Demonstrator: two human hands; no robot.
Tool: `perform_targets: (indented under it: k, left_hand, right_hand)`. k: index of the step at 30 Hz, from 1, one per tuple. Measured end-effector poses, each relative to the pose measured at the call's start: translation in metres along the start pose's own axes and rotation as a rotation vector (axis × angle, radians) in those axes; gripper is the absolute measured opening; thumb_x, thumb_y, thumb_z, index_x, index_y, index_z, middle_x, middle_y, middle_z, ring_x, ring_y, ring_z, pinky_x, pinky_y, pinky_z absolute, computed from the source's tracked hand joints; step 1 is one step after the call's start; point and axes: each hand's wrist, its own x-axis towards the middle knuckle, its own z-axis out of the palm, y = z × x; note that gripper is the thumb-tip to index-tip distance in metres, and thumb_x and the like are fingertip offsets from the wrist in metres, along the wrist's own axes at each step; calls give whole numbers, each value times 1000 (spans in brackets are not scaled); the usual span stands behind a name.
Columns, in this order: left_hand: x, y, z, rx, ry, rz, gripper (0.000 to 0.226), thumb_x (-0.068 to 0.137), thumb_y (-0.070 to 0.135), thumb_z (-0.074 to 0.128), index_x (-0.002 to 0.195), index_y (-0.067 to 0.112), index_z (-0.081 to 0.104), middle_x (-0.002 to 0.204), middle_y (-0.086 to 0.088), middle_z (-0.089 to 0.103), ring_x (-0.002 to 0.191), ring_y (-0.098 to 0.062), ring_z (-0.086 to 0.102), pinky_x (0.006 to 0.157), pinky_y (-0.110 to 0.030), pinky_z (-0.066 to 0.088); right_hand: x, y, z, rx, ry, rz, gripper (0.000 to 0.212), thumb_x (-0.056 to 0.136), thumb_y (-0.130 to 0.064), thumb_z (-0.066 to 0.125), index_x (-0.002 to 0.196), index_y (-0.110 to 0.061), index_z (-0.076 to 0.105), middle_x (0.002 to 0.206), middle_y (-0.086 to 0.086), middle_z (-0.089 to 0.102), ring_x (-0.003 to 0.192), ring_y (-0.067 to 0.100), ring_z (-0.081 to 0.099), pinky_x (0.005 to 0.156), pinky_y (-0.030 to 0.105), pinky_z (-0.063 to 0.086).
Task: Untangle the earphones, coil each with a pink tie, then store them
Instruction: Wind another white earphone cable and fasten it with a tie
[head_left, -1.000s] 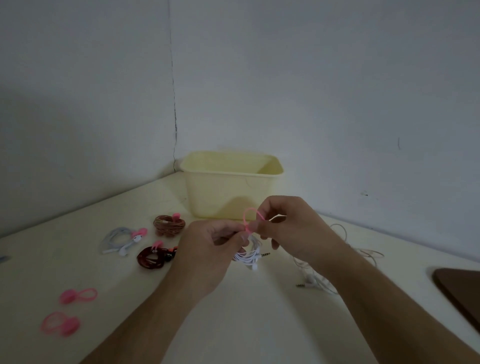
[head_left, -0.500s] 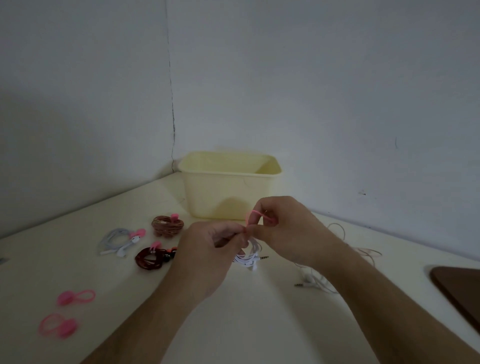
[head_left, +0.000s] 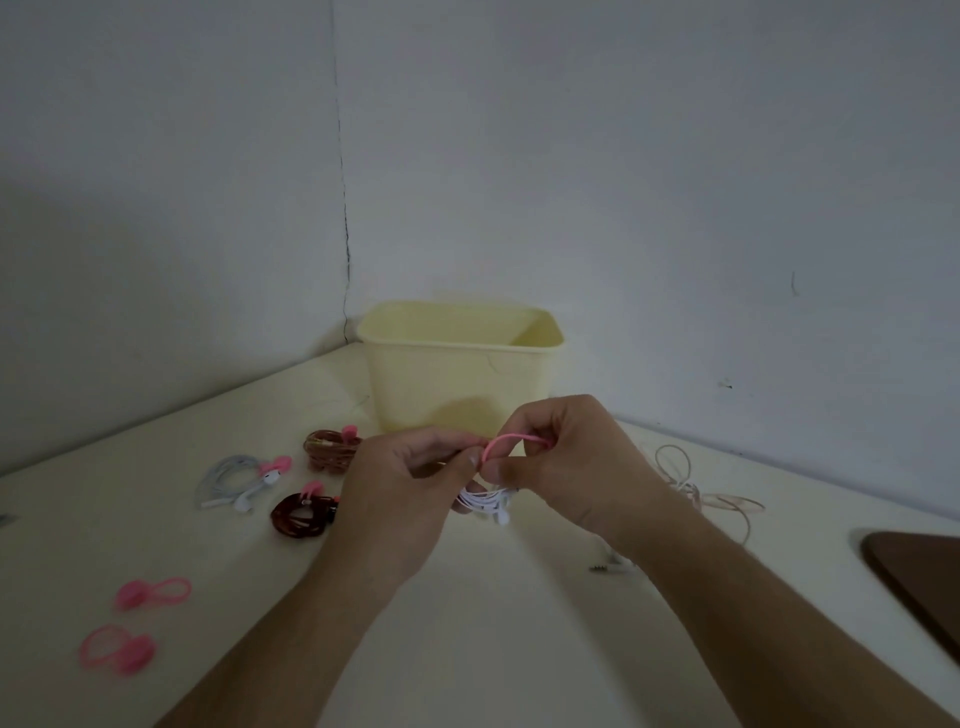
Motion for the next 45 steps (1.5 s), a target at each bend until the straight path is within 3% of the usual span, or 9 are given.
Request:
perform_targets:
  k: [4, 9, 12, 19, 24, 29, 33, 37, 45]
  left_hand:
    - [1, -2, 0, -14, 17, -21, 20, 92, 3, 74, 94, 21, 84, 82, -4, 81, 69, -19, 73, 58, -30, 56]
    - [0, -1, 0, -32, -2, -9, 19, 93, 3, 74, 96, 19, 84, 87, -4, 82, 75, -26, 74, 59, -29, 57]
    - [-1, 1, 2, -63, -12, 22, 18, 92, -1, 73, 96, 14, 83, 85, -6, 81, 72, -19, 73, 56, -26, 55]
    - [-2, 0, 3, -12, -15, 41, 16, 91, 0, 74, 96, 13, 83, 87, -1, 82, 79, -22, 77, 57, -28, 57]
    - [-2, -1, 2, 65, -29, 64, 20, 93, 4, 74, 98, 21, 84, 88, 3, 82, 82, -22, 77, 60, -28, 57]
    - [-3, -2, 2, 100, -34, 75, 26, 93, 1, 72, 97, 24, 84, 88, 5, 82, 80, -17, 78, 64, -32, 59]
    - [-3, -1, 1, 109, -2, 57, 24, 92, -1, 73, 93, 21, 82, 85, 5, 82, 79, -21, 78, 79, -43, 63]
    - [-3, -2, 2, 86, -6, 23, 20, 92, -1, 74, 96, 17, 81, 87, 3, 82, 75, -24, 78, 79, -49, 64]
    - [-1, 1, 3, 6, -29, -68, 15, 90, 2, 77, 100, 12, 82, 88, -1, 82, 86, -24, 79, 66, -28, 62]
  right_hand:
    - [0, 1, 7, -76, 47, 8, 20, 77, -10, 89, 75, -18, 71, 47, -14, 40, 44, 6, 33, 47, 15, 26]
    - [0, 3, 10, -160, 45, 16, 18, 85, -23, 83, 94, -28, 68, 46, -12, 45, 44, 6, 41, 49, 15, 33]
    - [-1, 3, 10, -299, 28, -2, 8, 90, -28, 69, 90, -28, 77, 44, -13, 48, 46, 6, 47, 48, 15, 35]
    - [-2, 3, 15, -520, 28, 21, 13, 91, -35, 61, 86, -27, 71, 78, -7, 65, 73, 10, 62, 56, 21, 42]
    - [-2, 3, 12, -417, 3, 84, 9, 93, -33, 61, 87, -25, 60, 79, -5, 66, 76, 13, 62, 61, 29, 46]
    - [-2, 3, 10, -236, -105, 130, 11, 95, -26, 66, 88, -19, 61, 71, -3, 69, 57, 7, 52, 56, 28, 39]
    - [-4, -2, 1, 184, -179, 278, 18, 96, -20, 63, 80, -12, 60, 57, -5, 44, 48, 11, 36, 49, 26, 27]
    - [-1, 2, 4, 41, -89, 228, 28, 97, -27, 69, 78, -7, 66, 55, -4, 51, 49, 14, 39, 52, 29, 30]
    - [1, 6, 1, 32, 12, 126, 23, 101, -27, 70, 86, -10, 71, 51, -6, 61, 39, 3, 39, 44, 19, 32]
